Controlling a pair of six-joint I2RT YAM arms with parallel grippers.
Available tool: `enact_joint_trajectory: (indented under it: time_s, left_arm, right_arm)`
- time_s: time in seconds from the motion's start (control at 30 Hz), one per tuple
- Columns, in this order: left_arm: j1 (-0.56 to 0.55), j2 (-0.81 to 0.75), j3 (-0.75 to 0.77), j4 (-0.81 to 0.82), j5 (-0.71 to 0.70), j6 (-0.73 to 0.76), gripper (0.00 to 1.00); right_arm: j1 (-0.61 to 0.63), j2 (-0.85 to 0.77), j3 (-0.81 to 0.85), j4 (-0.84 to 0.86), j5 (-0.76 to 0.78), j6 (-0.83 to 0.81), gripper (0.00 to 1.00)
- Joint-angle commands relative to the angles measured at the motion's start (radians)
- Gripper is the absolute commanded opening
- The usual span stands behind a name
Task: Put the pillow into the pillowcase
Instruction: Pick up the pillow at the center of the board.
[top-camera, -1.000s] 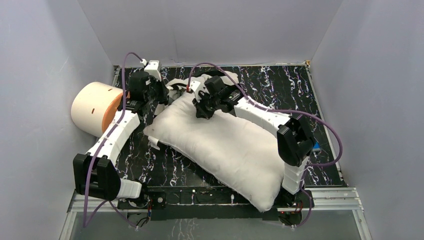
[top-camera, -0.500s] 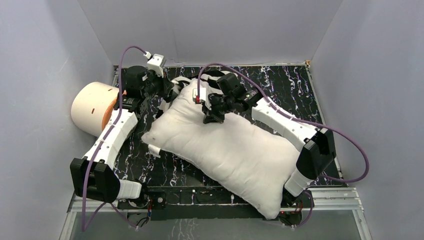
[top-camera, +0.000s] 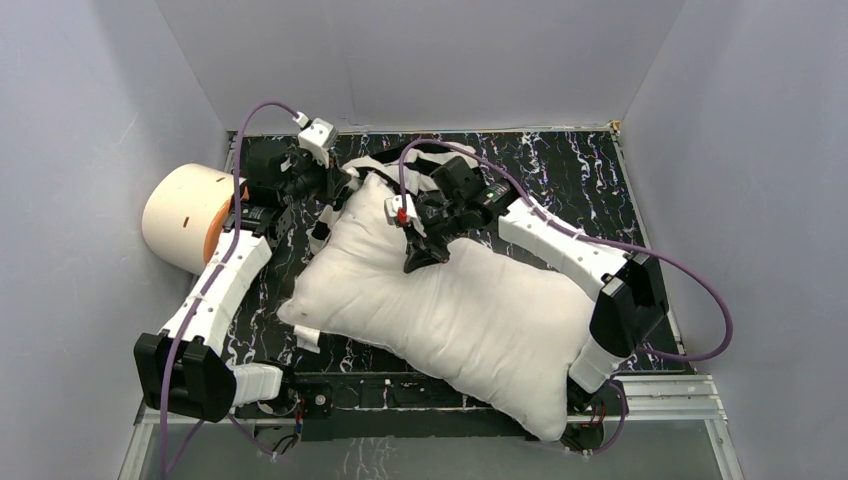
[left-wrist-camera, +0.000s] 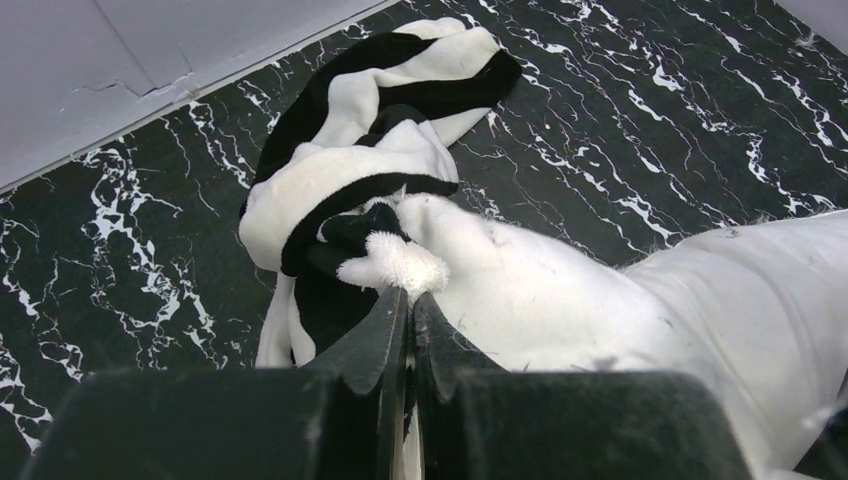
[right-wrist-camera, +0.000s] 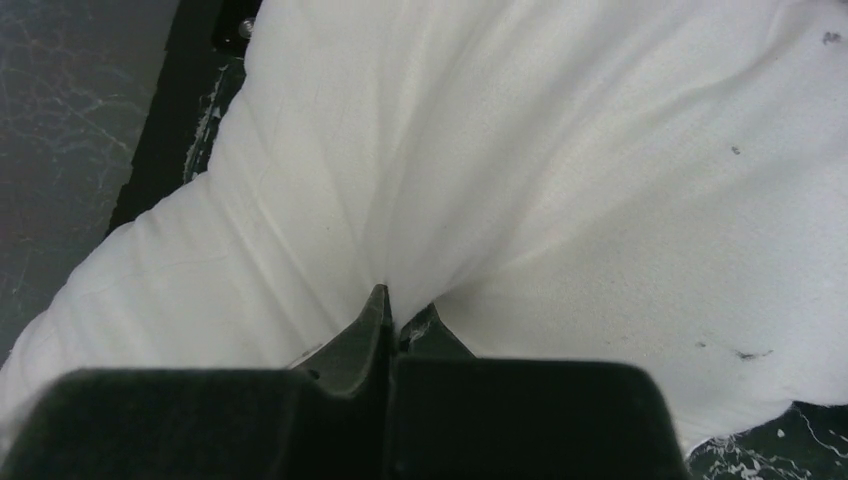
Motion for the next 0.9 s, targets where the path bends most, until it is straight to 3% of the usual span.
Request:
enact_joint_trajectory:
  time_s: [0.0, 0.33, 0.57, 0.87]
  left_arm:
    - [0.006, -0.063, -0.009, 0.061, 0.003, 0.066, 0.00]
    - [0.007, -0.051, -0.018, 0.027, 0.119, 0.101, 0.00]
    - [0.006, -0.064, 0.009, -0.094, 0.159, 0.127, 0.00]
    - [0.006, -0.116, -0.046, -0.150, 0.089, 0.139, 0.00]
  right_arm:
    - [0.026, 0.032, 0.032, -0.157, -0.155, -0.033, 0.00]
    - [0.017, 0.128, 0.152, -0.149, -0.100, -0.046, 0.00]
    - [-0.078, 0.060, 0.077, 0.178, 0.011, 0.126, 0.00]
    - [-0.190, -0.046, -0.016, 0.296, 0.182, 0.143, 0.00]
